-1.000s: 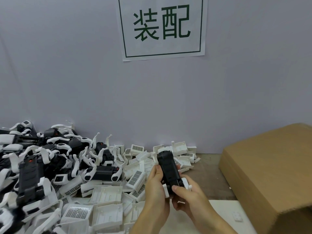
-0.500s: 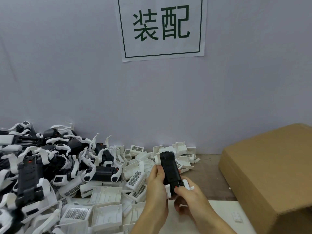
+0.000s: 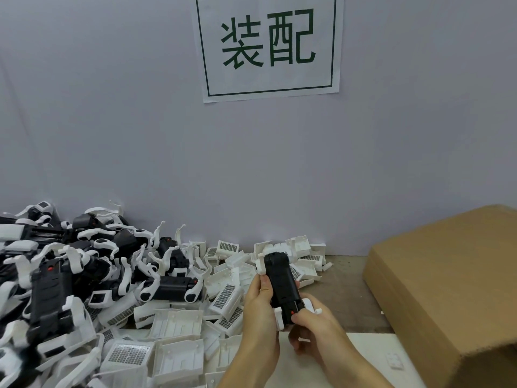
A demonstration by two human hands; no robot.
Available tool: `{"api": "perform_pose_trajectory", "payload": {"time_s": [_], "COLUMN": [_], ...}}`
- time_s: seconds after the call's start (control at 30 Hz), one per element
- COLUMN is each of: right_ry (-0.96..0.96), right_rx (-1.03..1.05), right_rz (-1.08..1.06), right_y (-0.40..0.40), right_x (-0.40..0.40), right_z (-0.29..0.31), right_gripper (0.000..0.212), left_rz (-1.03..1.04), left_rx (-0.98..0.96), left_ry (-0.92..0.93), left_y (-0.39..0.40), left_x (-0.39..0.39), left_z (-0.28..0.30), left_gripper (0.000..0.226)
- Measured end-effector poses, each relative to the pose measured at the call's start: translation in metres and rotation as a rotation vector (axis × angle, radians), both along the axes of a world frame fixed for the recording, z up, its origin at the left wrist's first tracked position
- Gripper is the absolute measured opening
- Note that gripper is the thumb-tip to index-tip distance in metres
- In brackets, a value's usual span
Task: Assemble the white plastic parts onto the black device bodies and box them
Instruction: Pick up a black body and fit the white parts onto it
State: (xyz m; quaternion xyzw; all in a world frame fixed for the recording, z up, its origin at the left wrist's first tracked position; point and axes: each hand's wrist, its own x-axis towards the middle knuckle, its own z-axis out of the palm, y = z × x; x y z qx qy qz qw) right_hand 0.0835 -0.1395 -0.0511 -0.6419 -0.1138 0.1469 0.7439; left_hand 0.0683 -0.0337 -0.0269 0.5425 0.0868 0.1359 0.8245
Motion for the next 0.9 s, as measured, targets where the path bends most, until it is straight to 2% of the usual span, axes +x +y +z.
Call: {"api": "perform_pose_trajectory", "payload": {"time_s": [0.1, 0.27, 0.43, 0.57, 0.67, 0.77, 0.83, 0.9], "right_ry": [-0.016, -0.095, -0.140, -0.106, 0.001, 0.056, 0.062, 0.011], "right_rx": [-0.025, -0.090, -0.127, -0.048, 0.052, 0.068, 0.083, 0.016], "right_rz": [0.001, -0.030, -0.030, -0.023, -0.006, 0.069, 0.032, -0.129], "right_y": [0.000, 0.000, 0.000, 0.001, -0.001, -0.007, -0.011, -0.015], "right_x": [-0.001, -0.006, -0.007, -0.005, -0.003, -0.002, 0.000, 0.005], "right_z": [-0.001, 0.003, 0.002, 0.003, 0.004, 0.005, 0.008, 0.007], "right_gripper": [0.037, 0.016, 0.020, 0.016, 0.022, 0.047, 0.048, 0.041], "left_rz": [-0.005, -0.024, -0.054, -0.109, -0.141, -0.088, -0.023, 0.022], "left_rx": [-0.017, 0.025, 0.018, -0.025, -0.110, -0.192, -0.269, -0.327], "left_ry": [0.001, -0.014, -0.004, 0.007, 0.033, 0.029, 0.018, 0.017], "left_y": [-0.001, 0.000, 0.000, 0.000, 0.000, 0.000, 0.003, 0.004], "left_x": [0.001, 0.002, 0.002, -0.001, -0.003, -0.001, 0.003, 0.005], "left_z": [-0.001, -0.004, -0.003, 0.002, 0.003, 0.002, 0.001, 0.001], "left_gripper": [0.030, 0.033, 0.032, 0.038, 0.033, 0.032, 0.022, 0.019]}}
